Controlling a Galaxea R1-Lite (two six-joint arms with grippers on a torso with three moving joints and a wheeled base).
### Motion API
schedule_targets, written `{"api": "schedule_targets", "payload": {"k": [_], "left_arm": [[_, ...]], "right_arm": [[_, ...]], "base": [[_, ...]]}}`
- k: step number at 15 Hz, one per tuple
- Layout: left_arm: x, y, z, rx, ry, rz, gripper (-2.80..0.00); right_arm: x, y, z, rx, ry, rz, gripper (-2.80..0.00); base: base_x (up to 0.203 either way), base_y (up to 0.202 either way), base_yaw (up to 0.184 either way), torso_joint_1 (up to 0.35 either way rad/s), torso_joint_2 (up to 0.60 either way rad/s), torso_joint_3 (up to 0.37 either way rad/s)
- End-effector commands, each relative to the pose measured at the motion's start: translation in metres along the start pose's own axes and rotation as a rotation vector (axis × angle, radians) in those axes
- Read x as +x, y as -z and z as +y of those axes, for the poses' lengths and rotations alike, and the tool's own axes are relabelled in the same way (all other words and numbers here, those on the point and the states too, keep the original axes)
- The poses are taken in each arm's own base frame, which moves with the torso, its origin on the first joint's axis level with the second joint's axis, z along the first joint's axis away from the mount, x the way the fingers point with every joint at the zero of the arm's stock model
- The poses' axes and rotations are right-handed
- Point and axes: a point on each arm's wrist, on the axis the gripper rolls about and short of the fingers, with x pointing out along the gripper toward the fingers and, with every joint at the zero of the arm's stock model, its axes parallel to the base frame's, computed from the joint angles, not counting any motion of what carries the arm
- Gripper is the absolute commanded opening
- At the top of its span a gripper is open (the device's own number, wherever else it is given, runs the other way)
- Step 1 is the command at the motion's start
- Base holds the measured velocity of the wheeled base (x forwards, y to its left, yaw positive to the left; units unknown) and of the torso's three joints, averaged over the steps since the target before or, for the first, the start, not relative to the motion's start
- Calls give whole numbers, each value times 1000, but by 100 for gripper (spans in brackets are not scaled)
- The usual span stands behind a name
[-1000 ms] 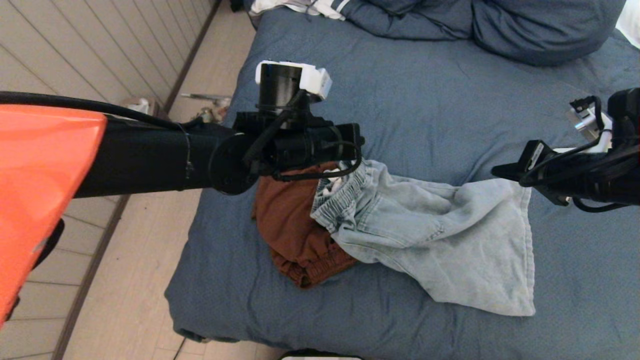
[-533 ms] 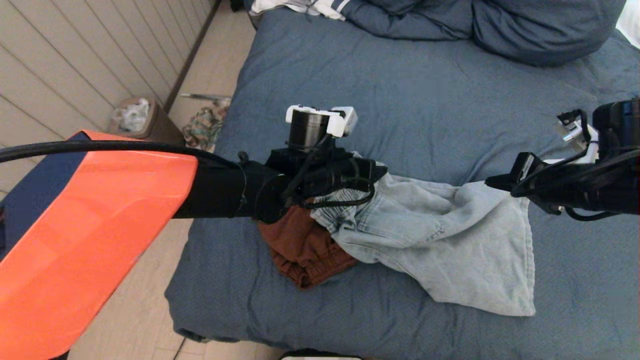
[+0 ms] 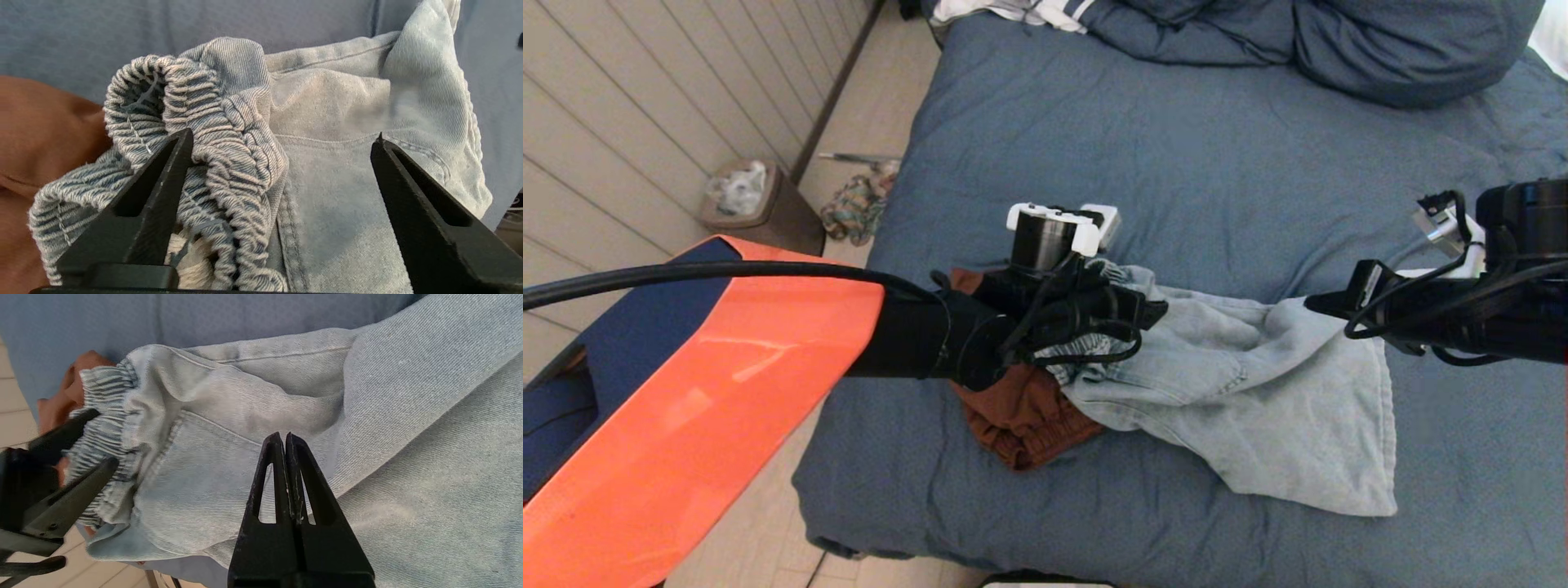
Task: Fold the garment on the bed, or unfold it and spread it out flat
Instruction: Fold the blue shorts
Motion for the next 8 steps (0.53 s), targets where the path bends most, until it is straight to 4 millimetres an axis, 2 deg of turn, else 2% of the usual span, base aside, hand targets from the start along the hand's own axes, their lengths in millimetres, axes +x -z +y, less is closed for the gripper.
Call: {"api": "schedule_targets", "payload": {"k": [1,7,8], "left_arm": [[0,-4,9,-3,-18,-14,0],[-4,-14,29,39,-66,-48,0],[-4,-11,30,37,-66,-36,0]], "right_arm": [[4,2,-2,9,4,13,-280],[4,5,-4,8,8,23,-280],[5,6,-4,6,8,26,-280]], "base": [[0,0,0,0,0,0],[0,0,0,0,0,0],[0,0,0,0,0,0]]}}
